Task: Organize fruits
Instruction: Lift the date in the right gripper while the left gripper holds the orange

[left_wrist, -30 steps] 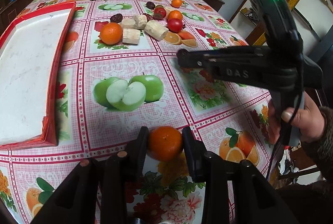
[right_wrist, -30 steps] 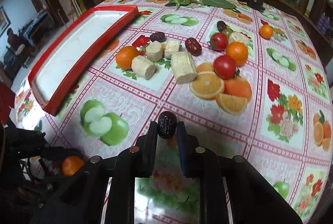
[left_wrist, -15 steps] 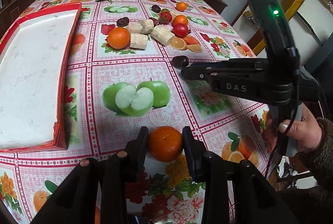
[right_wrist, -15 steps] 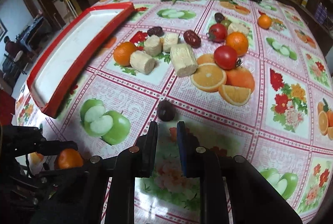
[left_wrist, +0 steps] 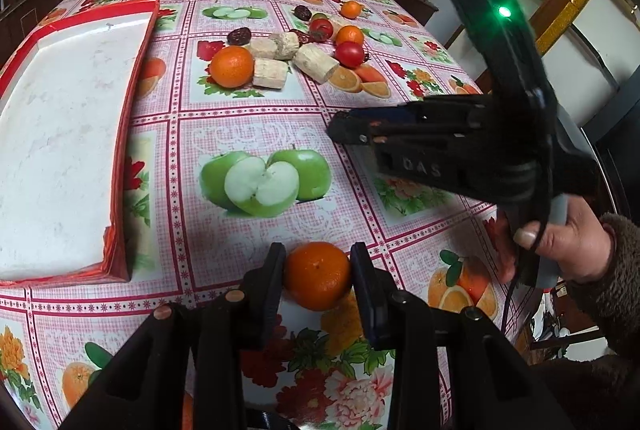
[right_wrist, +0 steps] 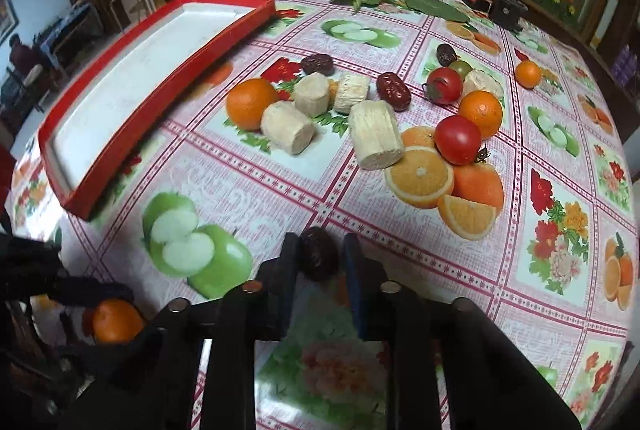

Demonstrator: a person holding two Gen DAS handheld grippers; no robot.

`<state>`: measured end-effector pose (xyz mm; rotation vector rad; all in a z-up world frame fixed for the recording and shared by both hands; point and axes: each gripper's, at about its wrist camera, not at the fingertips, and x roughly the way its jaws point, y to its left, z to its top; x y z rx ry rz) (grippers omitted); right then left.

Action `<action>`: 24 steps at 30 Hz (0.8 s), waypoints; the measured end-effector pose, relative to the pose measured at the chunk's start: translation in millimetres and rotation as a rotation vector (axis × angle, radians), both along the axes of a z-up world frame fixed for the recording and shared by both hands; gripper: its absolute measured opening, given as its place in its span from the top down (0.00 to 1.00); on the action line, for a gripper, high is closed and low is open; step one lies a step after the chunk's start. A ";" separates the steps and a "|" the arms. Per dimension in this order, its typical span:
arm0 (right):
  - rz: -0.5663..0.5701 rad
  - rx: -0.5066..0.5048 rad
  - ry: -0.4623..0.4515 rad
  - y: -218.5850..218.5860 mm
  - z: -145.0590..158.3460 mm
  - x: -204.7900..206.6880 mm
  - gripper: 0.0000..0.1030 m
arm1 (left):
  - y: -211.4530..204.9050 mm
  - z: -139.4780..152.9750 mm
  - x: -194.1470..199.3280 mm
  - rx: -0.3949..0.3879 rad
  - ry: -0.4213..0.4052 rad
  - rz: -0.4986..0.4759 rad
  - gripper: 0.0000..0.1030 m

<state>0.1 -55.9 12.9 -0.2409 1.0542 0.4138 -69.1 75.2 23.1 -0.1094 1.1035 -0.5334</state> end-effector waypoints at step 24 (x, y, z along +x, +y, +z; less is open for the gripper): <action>-0.072 0.156 0.043 -16.7 16.2 -3.1 0.82 | 0.3 -1.3 6.0 -0.008 0.016 0.009 0.65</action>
